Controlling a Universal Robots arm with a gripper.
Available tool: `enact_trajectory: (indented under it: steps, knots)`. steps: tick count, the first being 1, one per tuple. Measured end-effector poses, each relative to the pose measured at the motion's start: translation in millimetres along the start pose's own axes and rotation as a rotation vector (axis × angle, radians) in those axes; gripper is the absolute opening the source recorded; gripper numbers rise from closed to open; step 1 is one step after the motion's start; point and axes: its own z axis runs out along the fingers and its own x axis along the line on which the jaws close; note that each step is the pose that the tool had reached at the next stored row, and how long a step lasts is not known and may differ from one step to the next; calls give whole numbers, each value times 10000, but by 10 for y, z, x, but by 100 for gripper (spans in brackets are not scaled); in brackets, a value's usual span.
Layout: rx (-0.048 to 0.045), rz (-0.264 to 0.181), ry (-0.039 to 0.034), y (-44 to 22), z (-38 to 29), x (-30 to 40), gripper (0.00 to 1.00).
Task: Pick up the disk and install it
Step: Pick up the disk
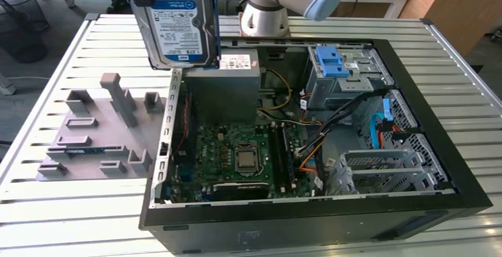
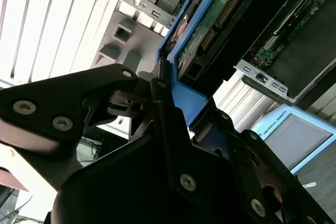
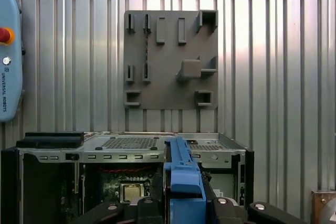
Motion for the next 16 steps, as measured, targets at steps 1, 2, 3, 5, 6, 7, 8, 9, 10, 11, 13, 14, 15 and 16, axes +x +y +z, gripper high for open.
enact_trajectory:
  steps: [1, 2, 3, 5, 6, 7, 8, 9, 10, 11, 13, 14, 15, 16]
  knots:
    - [0, 0, 0, -10, 0, 2, 36]
    - [1, 0, -1, -20, 1, 4, 36]
    - [0, 0, 0, -30, 0, 7, 36]
    - [0, 0, 0, -51, 0, 12, 36]
    - [0, -1, 0, -61, 0, 14, 36]
    - [0, 0, 0, -72, 1, 17, 36]
    - [1, 0, -1, -82, 1, 21, 36]
    - [0, 0, 0, -94, 1, 24, 36]
    - [0, 0, 0, -104, 1, 27, 36]
    - [0, 0, 0, -115, 1, 30, 36]
    - [0, 0, 0, -137, 1, 36, 36]
    - [1, 0, -1, -147, 1, 39, 36]
    - [1, 0, -1, -158, 1, 42, 36]
    - [1, 0, -1, -169, 1, 46, 36]
